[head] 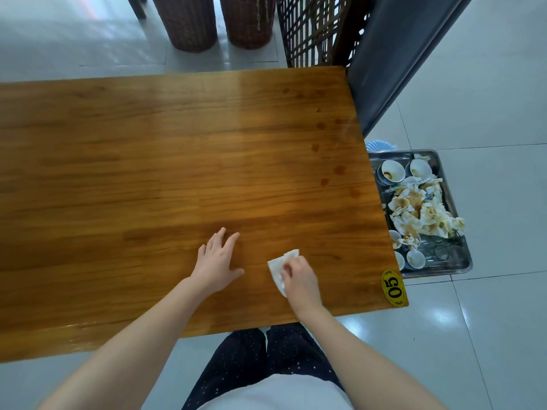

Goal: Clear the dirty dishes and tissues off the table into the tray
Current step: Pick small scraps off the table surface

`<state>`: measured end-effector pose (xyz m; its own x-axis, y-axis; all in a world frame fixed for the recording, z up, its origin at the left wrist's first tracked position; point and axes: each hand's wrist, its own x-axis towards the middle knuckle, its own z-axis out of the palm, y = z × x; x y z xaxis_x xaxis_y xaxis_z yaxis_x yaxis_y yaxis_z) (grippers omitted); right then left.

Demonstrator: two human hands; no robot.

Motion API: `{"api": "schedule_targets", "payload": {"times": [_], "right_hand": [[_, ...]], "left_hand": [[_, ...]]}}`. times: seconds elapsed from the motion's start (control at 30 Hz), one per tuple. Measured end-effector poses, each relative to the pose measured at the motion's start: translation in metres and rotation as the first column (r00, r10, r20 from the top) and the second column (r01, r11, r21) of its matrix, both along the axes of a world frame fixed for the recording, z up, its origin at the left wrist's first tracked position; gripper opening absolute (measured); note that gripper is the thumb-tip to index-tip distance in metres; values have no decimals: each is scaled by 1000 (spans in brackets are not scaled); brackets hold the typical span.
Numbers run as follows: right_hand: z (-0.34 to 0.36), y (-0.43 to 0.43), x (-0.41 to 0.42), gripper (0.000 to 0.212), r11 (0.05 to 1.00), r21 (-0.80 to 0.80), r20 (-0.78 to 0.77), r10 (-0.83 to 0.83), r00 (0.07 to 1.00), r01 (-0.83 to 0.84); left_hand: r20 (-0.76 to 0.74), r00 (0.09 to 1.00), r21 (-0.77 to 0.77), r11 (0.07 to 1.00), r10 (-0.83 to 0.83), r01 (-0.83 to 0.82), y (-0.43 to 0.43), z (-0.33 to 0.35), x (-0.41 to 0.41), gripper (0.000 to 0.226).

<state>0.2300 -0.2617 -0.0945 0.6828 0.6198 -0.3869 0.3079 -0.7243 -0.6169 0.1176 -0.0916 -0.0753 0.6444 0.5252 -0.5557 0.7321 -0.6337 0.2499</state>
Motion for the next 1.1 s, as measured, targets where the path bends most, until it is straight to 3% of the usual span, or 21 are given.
{"api": "schedule_targets", "payload": {"times": [0.1,0.2,0.33,0.47,0.67,0.77,0.9,1.0,1.1], "right_hand": [[-3,7,-8,13,984,12,20,175,984,-175],[-4,5,15,17,978,-2,6,211,978,-211],[-3,-5,68,16,995,-32,70,-88,994,90],[-1,-24,122,18,901,-32,127,-425,896,432],[-3,-16,120,16,865,-6,187,-491,851,501],[-6,8,86,17,922,15,130,-386,913,387],[-11,38,32,10,997,9,18,-78,997,78],[-13,49,3,8,988,23,38,151,988,-152],[-14,49,4,10,959,53,38,277,960,-279]], "left_hand": [[-26,1000,1,1000,0,0,3,0,2,94],[-47,999,-6,1000,-12,12,5,-1,5,99],[-62,998,0,1000,-25,25,9,-2,7,101],[-67,997,6,1000,-27,28,13,-3,8,101],[-50,999,30,1000,6,-4,20,-4,10,101],[-37,999,44,999,22,-20,23,-3,12,101],[-50,998,51,998,31,-28,27,-4,15,102],[-56,998,55,998,43,-40,29,-5,19,102],[-57,997,52,998,44,-41,31,-4,21,102]]}}
